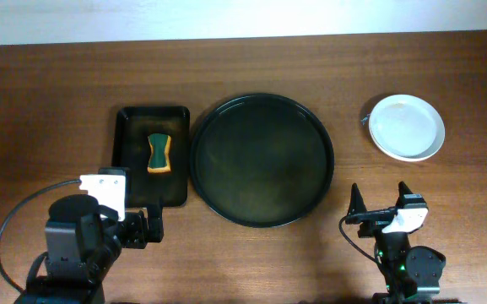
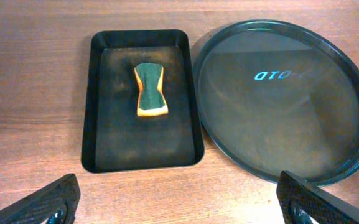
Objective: Clean dirty plates on tray and stack at the side
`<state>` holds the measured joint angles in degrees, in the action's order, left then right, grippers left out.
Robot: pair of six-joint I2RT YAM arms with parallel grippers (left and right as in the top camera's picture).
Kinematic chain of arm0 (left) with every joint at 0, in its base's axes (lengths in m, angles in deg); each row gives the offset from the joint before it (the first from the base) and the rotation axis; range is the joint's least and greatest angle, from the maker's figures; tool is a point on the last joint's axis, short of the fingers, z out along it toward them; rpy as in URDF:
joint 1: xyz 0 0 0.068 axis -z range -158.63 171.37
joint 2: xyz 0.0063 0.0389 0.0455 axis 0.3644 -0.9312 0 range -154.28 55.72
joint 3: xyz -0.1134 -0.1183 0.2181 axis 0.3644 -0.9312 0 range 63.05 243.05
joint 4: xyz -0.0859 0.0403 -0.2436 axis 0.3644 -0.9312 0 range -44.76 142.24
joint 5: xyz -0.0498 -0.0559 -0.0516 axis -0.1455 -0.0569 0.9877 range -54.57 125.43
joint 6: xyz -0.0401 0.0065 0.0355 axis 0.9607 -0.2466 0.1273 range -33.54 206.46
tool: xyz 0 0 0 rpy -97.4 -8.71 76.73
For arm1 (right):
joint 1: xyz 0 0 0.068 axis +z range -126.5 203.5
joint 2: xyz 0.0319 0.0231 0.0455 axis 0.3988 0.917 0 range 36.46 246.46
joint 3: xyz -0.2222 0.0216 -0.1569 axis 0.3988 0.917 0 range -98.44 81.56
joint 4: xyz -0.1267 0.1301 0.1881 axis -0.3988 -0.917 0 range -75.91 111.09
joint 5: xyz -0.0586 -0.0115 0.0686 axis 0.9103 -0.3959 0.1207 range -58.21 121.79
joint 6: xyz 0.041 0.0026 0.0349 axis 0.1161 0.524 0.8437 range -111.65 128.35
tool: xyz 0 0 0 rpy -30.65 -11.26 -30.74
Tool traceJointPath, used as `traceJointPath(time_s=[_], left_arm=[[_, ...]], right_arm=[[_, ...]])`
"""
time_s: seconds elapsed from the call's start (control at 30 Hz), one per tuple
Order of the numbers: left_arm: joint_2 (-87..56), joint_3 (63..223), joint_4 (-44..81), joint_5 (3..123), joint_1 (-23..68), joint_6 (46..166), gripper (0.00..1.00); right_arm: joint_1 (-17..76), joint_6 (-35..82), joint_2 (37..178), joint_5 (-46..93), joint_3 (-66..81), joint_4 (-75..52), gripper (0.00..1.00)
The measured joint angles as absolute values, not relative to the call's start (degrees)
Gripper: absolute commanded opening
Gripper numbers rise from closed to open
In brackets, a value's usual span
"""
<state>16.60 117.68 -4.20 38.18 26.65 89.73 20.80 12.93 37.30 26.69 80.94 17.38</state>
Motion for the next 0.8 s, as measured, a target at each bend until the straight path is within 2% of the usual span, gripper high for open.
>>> traceJointPath(time_s=[0.13, 0.8], left_arm=[[16.6, 117.68, -4.2, 38.18, 26.65, 89.73, 0.99], [16.6, 117.68, -4.2, 38.18, 26.65, 89.73, 0.99]], right_arm=[[23.14, 8.27, 37.3, 26.52, 80.94, 17.27, 0.99], [21.81, 8.17, 37.3, 26.52, 80.94, 17.27, 0.99]])
